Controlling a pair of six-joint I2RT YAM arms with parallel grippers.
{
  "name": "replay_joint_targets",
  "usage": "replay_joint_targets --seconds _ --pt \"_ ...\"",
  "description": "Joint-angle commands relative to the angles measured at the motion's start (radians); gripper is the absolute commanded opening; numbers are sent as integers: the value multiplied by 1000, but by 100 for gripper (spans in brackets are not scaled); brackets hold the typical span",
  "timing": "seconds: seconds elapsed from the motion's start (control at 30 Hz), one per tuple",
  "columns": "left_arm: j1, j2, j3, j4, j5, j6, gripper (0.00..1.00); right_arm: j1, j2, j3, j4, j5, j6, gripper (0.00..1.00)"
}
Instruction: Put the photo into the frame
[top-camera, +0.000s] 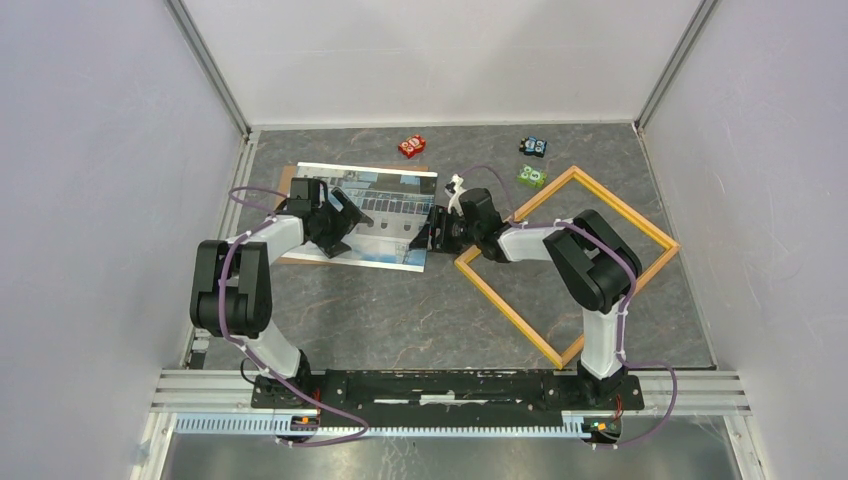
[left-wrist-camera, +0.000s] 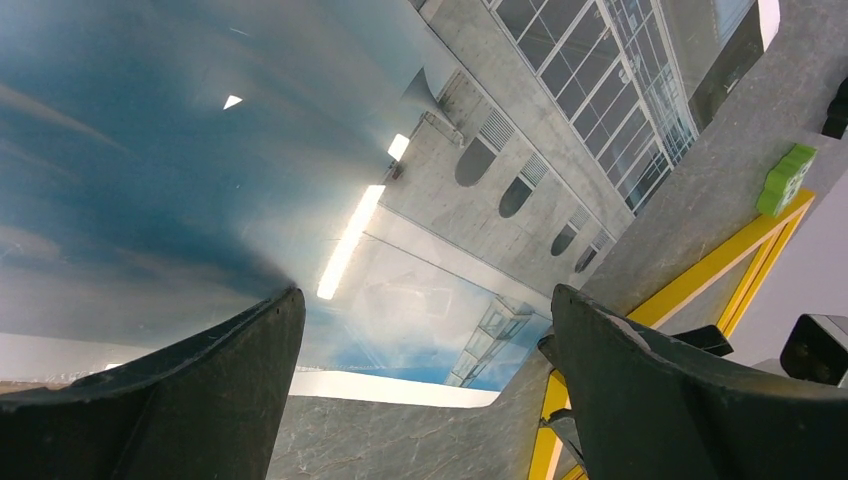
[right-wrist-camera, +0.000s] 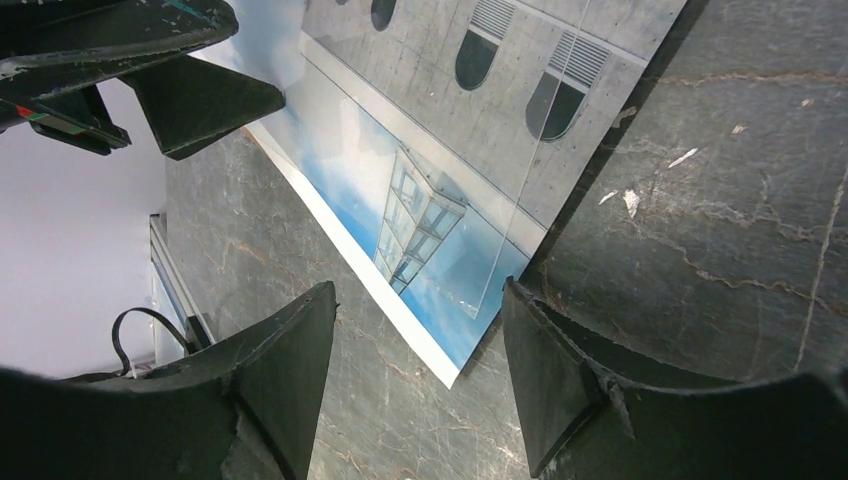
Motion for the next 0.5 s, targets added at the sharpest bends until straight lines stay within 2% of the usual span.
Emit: replay_joint_targets --seconds 0.0,0.47 --pt "3 19 -16 -2 -14 24 100 1 5 5 61 -26 22 68" --pt "3 40 -60 28 30 -41 100 25 11 -44 106 -39 60 66"
